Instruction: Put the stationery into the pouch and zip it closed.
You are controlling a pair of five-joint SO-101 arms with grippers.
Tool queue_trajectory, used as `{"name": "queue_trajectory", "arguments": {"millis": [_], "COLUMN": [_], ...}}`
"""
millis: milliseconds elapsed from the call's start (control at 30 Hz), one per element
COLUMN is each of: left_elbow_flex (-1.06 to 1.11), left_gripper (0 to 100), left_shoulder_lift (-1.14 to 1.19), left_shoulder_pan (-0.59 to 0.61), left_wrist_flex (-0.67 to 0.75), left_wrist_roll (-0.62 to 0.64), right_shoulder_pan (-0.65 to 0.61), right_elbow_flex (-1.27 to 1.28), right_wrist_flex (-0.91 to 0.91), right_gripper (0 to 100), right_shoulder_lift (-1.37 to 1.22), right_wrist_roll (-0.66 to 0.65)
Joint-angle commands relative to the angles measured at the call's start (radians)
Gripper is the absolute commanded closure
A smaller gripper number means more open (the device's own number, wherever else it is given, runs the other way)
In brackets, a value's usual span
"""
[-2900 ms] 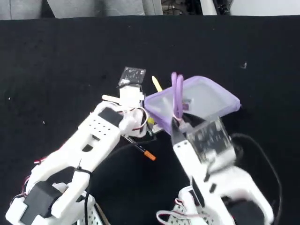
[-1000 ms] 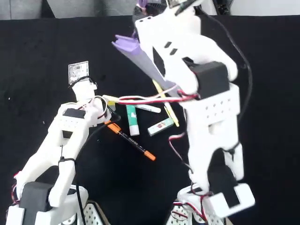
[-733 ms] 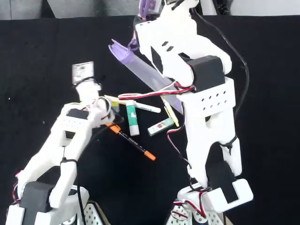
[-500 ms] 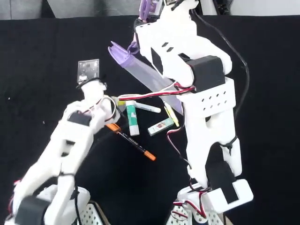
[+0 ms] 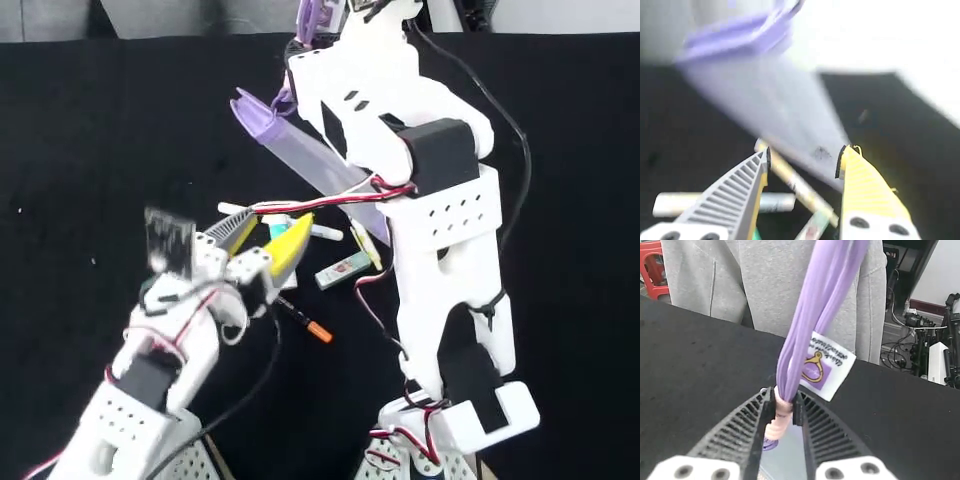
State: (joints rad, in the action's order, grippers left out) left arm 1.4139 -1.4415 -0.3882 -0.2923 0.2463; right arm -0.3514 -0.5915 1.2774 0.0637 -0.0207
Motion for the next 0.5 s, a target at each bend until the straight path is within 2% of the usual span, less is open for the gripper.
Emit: {"name": "queue_trajectory", "arguments": {"millis": [0, 233, 467], "left_elbow_flex": [0.147, 0.062, -0.099], "left_gripper": [77, 80, 81], "left_shoulder_lift": [-0.252, -0.201, 0.181], "left_shoulder_pan": [-0.054, -0.048, -0.048], "left_wrist_flex": [0.186, 0.193, 0.353], "left_wrist_roll": [-0.135, -0.149, -0.133], "right_shoulder_pan": [0.018, 0.015, 0.02], "right_elbow_flex": [-0.059, -0.059, -0.059], "right_wrist_flex": [0.005, 0.005, 0.006], "right_gripper": [98.8, 98.8, 98.8], "right_shoulder_lift": [0.007, 0.008, 0.008], "right_wrist_roll": [0.002, 0.0, -0.003]}}
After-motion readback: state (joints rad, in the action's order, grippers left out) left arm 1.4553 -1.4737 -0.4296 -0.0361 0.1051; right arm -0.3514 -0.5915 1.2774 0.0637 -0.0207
